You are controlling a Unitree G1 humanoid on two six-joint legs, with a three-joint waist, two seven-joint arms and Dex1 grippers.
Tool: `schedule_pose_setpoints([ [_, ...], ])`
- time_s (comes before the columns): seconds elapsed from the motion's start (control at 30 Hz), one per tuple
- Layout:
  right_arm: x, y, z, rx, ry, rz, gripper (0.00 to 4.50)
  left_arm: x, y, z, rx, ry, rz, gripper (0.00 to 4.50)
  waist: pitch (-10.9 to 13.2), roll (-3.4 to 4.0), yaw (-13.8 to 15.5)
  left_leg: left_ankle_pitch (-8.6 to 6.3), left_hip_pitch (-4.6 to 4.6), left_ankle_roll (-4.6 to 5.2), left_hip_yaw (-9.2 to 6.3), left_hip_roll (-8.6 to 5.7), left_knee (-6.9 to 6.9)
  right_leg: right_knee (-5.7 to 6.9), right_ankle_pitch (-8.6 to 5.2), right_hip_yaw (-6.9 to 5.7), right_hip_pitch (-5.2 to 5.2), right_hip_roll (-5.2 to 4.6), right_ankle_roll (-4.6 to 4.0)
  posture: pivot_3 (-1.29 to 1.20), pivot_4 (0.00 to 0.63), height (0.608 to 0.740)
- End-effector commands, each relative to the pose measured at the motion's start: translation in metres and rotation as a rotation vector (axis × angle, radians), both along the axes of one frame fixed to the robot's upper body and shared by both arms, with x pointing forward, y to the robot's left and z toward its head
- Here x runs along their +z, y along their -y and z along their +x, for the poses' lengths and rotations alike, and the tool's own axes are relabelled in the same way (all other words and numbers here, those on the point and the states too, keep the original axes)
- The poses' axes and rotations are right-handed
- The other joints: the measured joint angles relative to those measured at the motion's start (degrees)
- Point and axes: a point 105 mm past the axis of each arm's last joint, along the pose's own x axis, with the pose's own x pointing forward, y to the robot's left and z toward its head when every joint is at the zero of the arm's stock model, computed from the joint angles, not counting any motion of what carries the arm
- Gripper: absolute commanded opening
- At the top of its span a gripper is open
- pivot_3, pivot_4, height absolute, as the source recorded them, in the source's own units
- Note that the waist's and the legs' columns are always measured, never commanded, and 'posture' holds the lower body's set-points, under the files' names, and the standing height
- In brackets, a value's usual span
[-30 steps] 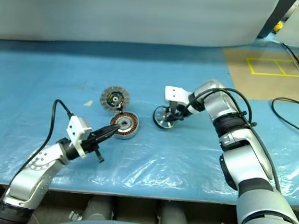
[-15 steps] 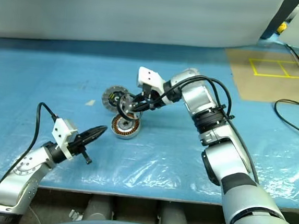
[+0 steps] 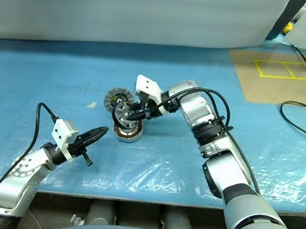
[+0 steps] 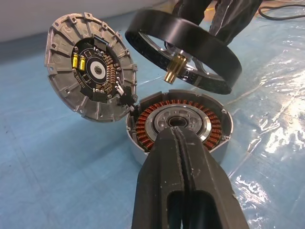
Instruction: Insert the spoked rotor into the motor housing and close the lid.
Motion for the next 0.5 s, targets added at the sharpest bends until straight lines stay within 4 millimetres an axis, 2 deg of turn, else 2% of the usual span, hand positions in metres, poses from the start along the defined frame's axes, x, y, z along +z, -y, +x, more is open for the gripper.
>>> schedule_pose_setpoints([
  [0.03, 0.008, -0.004, -0.004, 0.028, 0.032, 0.02, 1.21, 0.008, -0.003, 0.001, -0.001, 0.034, -0.001, 0.0, 0.0, 0.0, 0.0, 0.0, 0.0, 0.0, 0.0, 0.0, 0.0, 0.0, 0.0, 0.0, 0.0, 0.0, 0.0, 0.0, 0.15, 0.74],
  [0.5, -0.007, 0.001, -0.005, 0.012, 0.021, -0.016, 1.21, 0.006, -0.003, 0.003, -0.013, 0.031, 0.004, 0.0, 0.0, 0.0, 0.0, 0.0, 0.01, -0.01, 0.0, 0.0, 0.0, 0.01, 0.0, 0.0, 0.0, 0.0, 0.0, 0.0, 0.15, 0.74],
])
